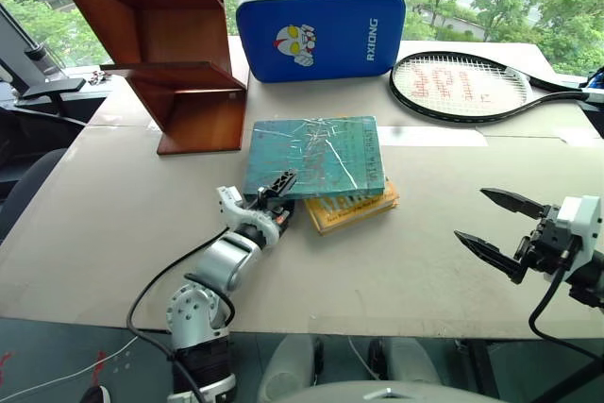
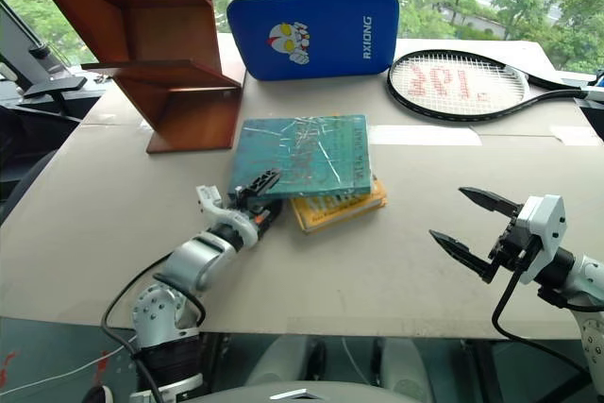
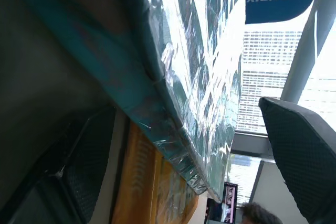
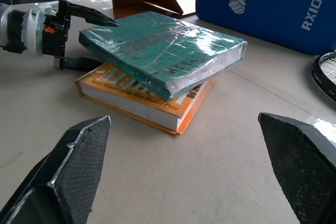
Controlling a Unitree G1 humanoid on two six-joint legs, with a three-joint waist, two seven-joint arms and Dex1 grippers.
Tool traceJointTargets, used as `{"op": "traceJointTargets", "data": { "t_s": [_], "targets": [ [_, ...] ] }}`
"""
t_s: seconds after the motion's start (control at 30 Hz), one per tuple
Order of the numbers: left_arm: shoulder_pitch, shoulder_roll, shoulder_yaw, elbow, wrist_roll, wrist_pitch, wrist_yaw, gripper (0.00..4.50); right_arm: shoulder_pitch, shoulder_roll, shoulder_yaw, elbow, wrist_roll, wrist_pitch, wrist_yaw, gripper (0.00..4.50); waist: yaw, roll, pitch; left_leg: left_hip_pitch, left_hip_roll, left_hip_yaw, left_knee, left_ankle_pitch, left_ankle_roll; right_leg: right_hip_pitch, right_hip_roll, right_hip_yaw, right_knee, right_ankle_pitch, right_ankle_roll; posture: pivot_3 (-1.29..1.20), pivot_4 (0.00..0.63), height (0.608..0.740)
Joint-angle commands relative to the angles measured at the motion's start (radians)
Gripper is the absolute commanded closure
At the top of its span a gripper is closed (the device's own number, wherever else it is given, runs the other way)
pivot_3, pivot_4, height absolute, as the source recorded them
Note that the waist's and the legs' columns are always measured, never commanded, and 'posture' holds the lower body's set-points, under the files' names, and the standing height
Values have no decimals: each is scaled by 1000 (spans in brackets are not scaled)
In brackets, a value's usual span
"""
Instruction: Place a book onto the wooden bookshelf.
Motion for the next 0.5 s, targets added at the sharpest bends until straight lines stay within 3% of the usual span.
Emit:
{"op": "traceJointTargets", "data": {
  "t_s": [0.03, 0.07, 0.1, 0.13, 0.2, 0.27, 0.4, 0.5],
  "targets": [
    [-11, -4, -13, -17, -5, -1, 5, 1264, -9, 8, -5, -24, -11, -26, -5, 0, 0, 0, 0, 0, 0, 0, 0, 0, 0, 0, 0, 0, 0, 0, 0, 0, 150, 740],
    [-10, -1, -13, -35, -7, -2, 0, 1839, -9, 10, -4, -28, -11, -24, -5, 0, 0, 0, 0, 0, 0, 0, 0, 0, 0, 0, 0, 0, 0, 0, 0, 0, 150, 740],
    [-10, 2, -12, -51, -13, -4, -3, 2129, -10, 11, -3, -30, -11, -23, -6, 0, 0, 0, 0, -1, 0, -1, 0, 0, 0, 0, 0, 0, 0, 0, 0, 0, 150, 740],
    [-10, 2, -11, -67, -17, -8, -4, 2845, -11, 14, -2, -31, -12, -23, -8, 0, 0, 0, 0, -1, 0, -1, 0, 0, 0, 0, 0, 0, -1, 0, 0, 0, 150, 740],
    [-8, 0, -10, -86, -17, -16, -7, 3493, -14, 19, 1, -30, -15, -24, -9, 0, 2, -1, 1, -1, 0, -1, 0, 0, 0, 0, 0, 0, -1, 0, 0, 0, 150, 740],
    [-1, -4, -9, -103, -6, -33, -7, 4424, -17, 23, 4, -30, -15, -25, -9, 0, 2, -1, 1, -1, 0, -1, 0, 0, 0, 0, 0, 0, -1, 0, 0, 0, 150, 740],
    [4, 8, -12, -163, -27, -48, -8, 4471, -29, 23, -1, -24, -3, -21, 1, 0, -1, -1, 1, -1, 0, -1, 0, 0, 0, 0, 0, 0, -1, 0, 1, 0, 150, 740],
    [-99, 116, -32, -264, 46, -26, -79, 4471, -54, 13, -32, -18, 74, 25, 13, 0, -1, -4, 6, -1, 0, -1, 0, 0, 0, 0, 0, 0, -1, 0, 0, 0, 150, 740]
  ]
}}
